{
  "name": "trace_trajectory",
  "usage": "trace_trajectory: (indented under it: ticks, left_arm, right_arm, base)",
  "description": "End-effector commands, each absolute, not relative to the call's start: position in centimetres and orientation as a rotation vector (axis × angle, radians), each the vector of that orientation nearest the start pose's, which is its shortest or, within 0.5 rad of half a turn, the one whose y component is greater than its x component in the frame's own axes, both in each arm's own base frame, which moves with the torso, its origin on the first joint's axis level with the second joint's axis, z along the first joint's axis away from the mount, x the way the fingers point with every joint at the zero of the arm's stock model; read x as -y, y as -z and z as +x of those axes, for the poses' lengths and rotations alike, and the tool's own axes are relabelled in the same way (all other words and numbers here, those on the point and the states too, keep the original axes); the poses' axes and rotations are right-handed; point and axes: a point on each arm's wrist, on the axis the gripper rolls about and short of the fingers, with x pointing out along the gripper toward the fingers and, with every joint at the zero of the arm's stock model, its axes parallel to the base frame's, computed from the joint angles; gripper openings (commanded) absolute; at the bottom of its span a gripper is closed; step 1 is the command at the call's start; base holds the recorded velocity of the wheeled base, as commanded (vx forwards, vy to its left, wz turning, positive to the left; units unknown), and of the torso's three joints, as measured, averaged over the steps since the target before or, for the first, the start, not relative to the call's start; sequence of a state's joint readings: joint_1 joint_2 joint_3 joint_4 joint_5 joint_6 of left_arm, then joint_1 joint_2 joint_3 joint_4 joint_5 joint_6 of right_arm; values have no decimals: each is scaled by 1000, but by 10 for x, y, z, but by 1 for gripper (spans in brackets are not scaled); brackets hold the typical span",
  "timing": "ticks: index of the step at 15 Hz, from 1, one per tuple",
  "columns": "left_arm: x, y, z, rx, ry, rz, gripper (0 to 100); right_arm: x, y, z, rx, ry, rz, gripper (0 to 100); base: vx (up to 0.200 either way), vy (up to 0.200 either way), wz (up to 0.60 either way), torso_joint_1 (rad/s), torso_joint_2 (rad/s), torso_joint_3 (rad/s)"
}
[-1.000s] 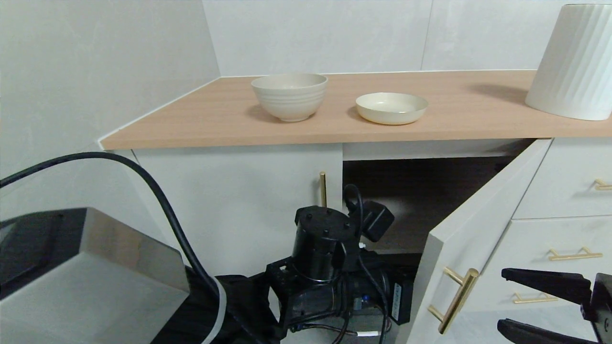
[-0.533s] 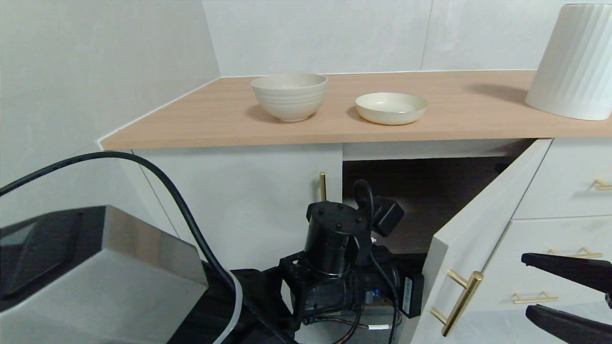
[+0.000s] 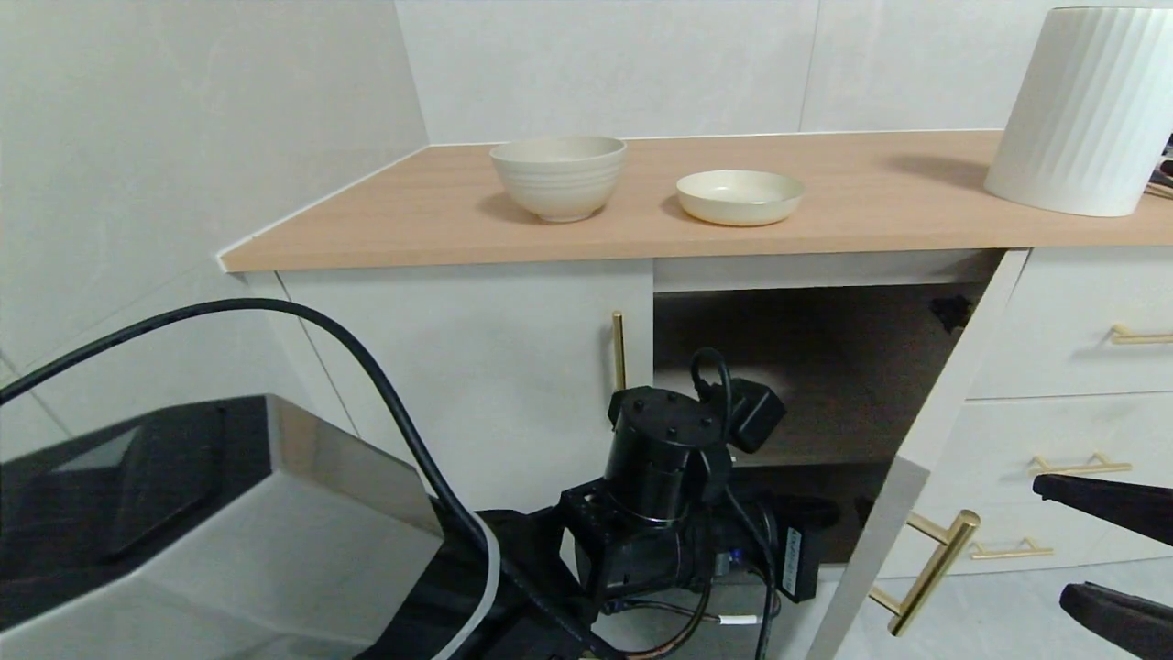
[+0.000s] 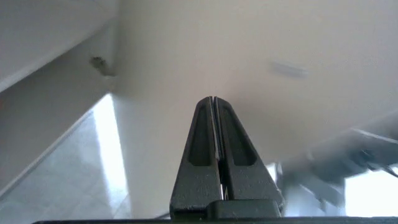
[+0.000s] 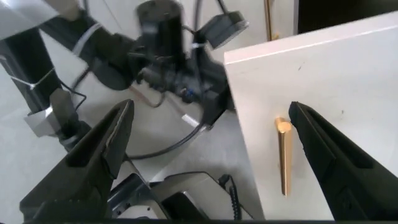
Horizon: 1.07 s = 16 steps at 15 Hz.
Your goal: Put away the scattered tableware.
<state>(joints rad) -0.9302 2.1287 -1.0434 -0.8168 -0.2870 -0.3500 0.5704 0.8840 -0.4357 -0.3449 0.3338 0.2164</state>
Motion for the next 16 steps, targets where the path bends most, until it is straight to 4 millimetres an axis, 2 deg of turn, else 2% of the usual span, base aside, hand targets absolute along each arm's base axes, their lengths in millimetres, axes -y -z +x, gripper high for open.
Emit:
trace_trajectory:
  ticks: [1, 4, 8, 10, 11, 13, 14, 16]
  left_arm:
    - [332, -103, 242, -479, 1137, -215, 0]
    - [332, -108, 239, -461, 1123, -215, 0]
    - [358, -129, 202, -406, 1210, -218, 0]
    - [378, -134, 172, -396, 1286, -212, 0]
    - [390, -135, 150, -391, 1347, -204, 0]
    - [397, -144, 125, -371, 1412, -202, 0]
    - [394, -155, 124, -351, 1417, -216, 0]
    - [383, -163, 139, -325, 1371, -234, 0]
  right_arm:
    - [-60, -215, 79, -194, -890, 190, 100]
    - [-59, -223, 78, -161, -894, 194, 100]
    - [-54, -250, 71, -55, -905, 226, 100]
    - [-50, -264, 64, 6, -917, 257, 100]
    - [-48, -270, 60, 31, -923, 266, 100]
    - [-45, -275, 57, 58, -928, 268, 100]
    - [-45, -274, 57, 56, -927, 268, 100]
    - [-46, -274, 57, 54, -927, 268, 100]
  base:
    - [0, 0, 0, 0, 0, 0]
    - [0, 0, 0, 0, 0, 0]
    - [0, 0, 0, 0, 0, 0]
    - [0, 0, 0, 0, 0, 0]
    - [0, 0, 0, 0, 0, 0]
    - [0, 0, 0, 0, 0, 0]
    - [0, 0, 0, 0, 0, 0]
    - [0, 0, 0, 0, 0, 0]
